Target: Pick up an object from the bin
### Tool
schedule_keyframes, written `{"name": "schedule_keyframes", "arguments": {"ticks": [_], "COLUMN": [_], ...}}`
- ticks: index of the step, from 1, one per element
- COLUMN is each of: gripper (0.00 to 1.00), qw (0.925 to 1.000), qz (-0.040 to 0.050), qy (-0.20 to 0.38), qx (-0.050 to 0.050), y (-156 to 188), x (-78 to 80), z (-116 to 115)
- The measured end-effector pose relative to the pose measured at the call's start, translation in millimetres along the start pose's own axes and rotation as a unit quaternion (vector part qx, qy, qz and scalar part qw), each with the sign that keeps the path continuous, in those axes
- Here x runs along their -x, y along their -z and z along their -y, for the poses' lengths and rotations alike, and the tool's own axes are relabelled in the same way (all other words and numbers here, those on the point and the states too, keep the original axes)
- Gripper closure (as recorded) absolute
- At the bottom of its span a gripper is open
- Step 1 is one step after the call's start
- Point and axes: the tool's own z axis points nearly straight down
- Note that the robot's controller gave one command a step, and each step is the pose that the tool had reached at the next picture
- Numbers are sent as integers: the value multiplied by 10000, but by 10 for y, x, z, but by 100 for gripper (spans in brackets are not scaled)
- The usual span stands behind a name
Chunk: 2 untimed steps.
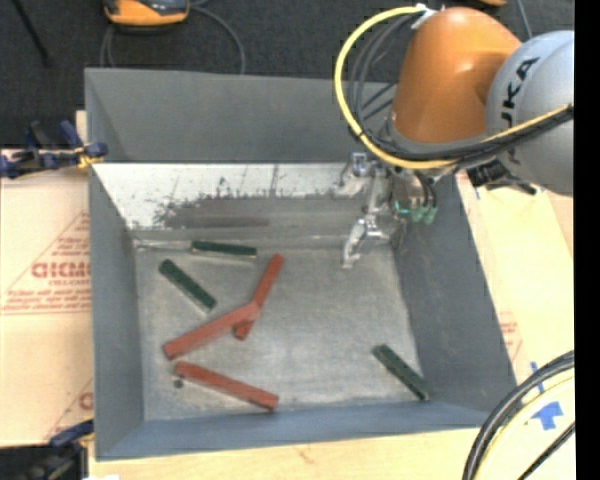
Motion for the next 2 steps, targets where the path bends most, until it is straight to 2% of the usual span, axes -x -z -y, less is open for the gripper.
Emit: {"name": "schedule_keyframes", "arguments": {"ticks": [1,2], "gripper": [0,0], "qw": [9992,9969], "qz": [17,-12], "qy": [402,787], "qx": [-7,0], "y": [-529,-774], "x": [-125,132], "z": [-465,-937]}}
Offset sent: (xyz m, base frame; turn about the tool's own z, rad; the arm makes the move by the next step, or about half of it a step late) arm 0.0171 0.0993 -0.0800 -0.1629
